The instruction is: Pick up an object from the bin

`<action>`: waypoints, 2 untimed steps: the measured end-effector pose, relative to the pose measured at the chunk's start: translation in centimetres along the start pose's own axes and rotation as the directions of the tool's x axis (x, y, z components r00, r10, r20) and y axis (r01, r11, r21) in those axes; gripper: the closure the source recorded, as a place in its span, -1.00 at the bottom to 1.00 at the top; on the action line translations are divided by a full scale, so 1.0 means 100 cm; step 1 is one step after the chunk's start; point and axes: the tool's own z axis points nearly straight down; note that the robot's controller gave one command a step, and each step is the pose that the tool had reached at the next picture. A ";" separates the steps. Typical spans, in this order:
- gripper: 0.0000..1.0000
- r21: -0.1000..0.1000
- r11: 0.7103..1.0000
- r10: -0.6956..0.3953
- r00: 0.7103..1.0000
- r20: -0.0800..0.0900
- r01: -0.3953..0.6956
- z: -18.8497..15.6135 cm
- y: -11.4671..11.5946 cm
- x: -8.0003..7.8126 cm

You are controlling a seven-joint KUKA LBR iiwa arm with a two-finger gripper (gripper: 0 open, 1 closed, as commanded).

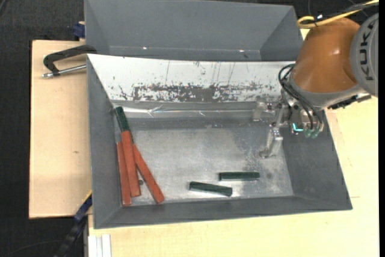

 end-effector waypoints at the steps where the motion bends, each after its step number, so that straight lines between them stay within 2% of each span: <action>1: -1.00 -0.002 0.969 -0.245 0.969 0.000 0.245 0.073 0.061 0.069; 2: -1.00 0.004 0.974 -0.227 0.974 0.014 0.227 0.039 0.053 0.069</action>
Offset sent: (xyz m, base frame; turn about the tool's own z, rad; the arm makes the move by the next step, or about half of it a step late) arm -0.0671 0.0581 -0.0710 -0.2456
